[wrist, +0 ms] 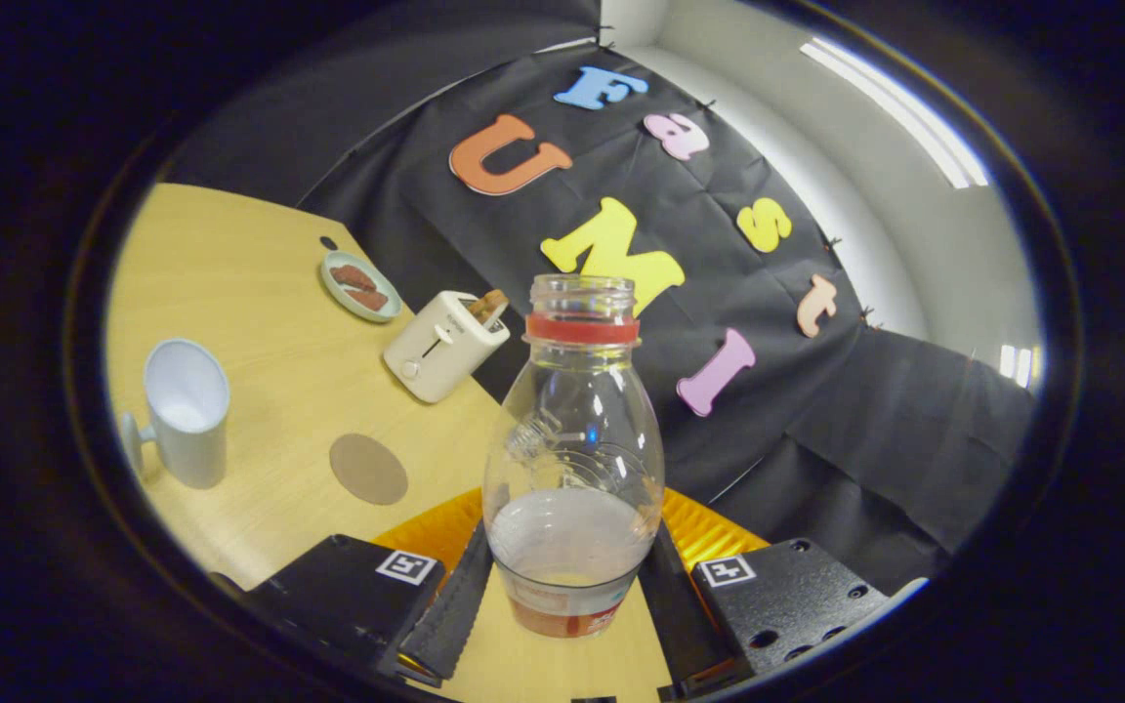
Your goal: Take the bottle from table, then pour the juice into the cup, finally place the bottle on the coaster
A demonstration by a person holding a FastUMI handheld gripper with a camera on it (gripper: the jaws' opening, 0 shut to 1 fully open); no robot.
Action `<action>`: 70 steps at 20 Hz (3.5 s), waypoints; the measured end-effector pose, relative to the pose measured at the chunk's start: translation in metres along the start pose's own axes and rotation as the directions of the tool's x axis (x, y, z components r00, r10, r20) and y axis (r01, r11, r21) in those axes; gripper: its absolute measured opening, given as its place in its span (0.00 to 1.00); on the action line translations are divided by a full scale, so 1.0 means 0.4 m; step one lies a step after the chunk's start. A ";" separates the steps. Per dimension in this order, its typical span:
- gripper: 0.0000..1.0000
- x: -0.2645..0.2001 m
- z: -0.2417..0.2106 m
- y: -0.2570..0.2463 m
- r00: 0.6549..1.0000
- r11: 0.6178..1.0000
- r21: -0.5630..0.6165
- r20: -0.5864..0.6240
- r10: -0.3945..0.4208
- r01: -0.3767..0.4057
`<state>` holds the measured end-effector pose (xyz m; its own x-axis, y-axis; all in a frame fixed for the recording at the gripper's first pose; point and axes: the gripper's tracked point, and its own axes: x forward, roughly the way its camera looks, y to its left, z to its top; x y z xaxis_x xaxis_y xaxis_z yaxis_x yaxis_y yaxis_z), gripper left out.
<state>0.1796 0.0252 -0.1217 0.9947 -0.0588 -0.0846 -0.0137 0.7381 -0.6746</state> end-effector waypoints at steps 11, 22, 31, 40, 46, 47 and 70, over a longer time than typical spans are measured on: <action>0.83 0.163 0.050 0.021 0.991 0.895 0.427 0.020 0.130 -0.126; 0.83 0.307 0.119 0.265 0.967 0.767 0.589 0.151 0.205 -0.255; 0.83 0.370 0.065 0.355 0.970 0.757 0.608 0.127 0.205 -0.240; 0.86 0.360 0.051 0.364 0.970 0.742 0.626 0.117 0.212 -0.238; 1.00 0.259 0.117 0.262 0.974 0.758 0.612 0.171 0.148 -0.223; 1.00 0.236 0.127 0.237 0.974 0.755 0.618 0.181 0.135 -0.219; 1.00 -0.362 -0.004 -0.252 0.996 0.732 0.680 0.086 -0.031 -0.036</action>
<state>0.0367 -0.0418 -0.0425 0.9997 -0.0238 -0.0004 0.0238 0.9997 0.0078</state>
